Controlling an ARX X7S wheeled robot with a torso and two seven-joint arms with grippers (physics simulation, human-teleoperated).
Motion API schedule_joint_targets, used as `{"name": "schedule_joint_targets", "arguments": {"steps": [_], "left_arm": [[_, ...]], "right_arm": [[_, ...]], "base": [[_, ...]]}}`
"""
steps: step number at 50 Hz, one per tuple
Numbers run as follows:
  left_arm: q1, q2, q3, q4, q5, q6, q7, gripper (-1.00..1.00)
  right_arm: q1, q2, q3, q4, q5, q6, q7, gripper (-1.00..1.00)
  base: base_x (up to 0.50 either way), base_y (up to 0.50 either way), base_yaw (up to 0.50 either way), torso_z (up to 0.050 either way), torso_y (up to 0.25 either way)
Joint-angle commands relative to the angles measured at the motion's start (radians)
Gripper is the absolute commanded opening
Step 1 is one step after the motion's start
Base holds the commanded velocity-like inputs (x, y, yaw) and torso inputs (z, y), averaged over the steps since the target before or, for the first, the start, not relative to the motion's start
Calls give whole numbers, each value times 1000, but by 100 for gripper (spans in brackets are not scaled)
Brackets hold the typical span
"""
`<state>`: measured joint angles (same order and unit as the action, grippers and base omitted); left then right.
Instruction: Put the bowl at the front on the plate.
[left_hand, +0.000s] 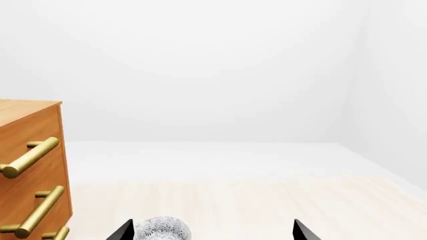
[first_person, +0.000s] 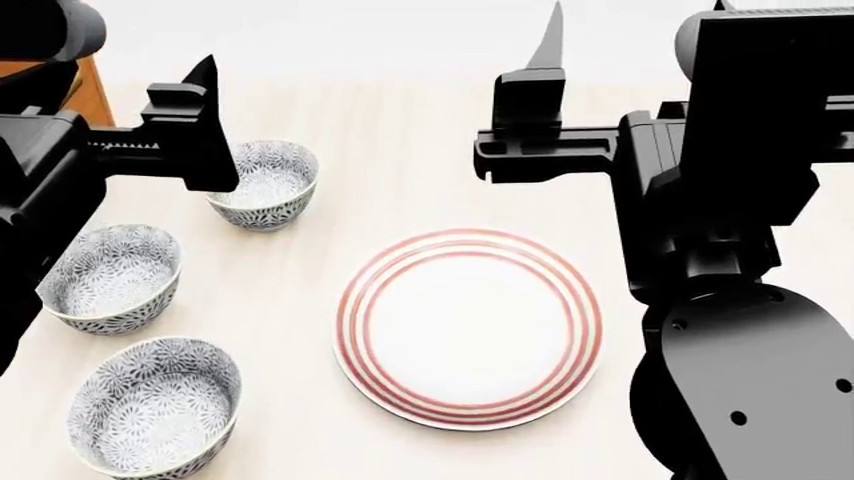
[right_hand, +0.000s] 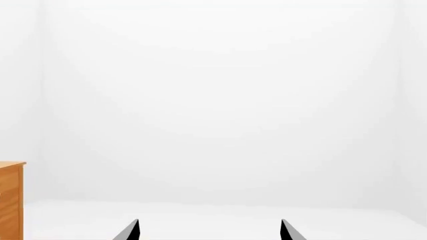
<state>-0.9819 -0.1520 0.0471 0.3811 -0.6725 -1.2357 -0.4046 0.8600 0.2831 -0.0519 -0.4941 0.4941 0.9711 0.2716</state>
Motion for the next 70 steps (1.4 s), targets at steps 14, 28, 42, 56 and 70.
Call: {"name": "schedule_joint_targets", "arguments": {"steps": [14, 28, 42, 56, 70], "left_arm": [[5, -10, 5, -3, -18, 10, -15, 100], [-2, -11, 11, -15, -27, 17, -20, 100], [-6, -14, 18, -17, -38, 22, -26, 100], [-2, -21, 16, -16, -48, 26, -36, 100], [2, -27, 17, -18, -57, 33, -44, 100]], "right_arm": [[-2, 5, -5, 7, 7, -9, 5, 100], [8, 7, -4, 4, 16, -2, 12, 100], [8, 9, -4, 7, 23, -7, 14, 100], [6, 12, -9, 10, 26, -14, 16, 100], [5, 15, -12, 10, 31, -15, 22, 100]], "base": [[63, 0, 0, 0, 0], [66, 0, 0, 0, 0], [67, 0, 0, 0, 0], [69, 0, 0, 0, 0], [69, 0, 0, 0, 0]]}}
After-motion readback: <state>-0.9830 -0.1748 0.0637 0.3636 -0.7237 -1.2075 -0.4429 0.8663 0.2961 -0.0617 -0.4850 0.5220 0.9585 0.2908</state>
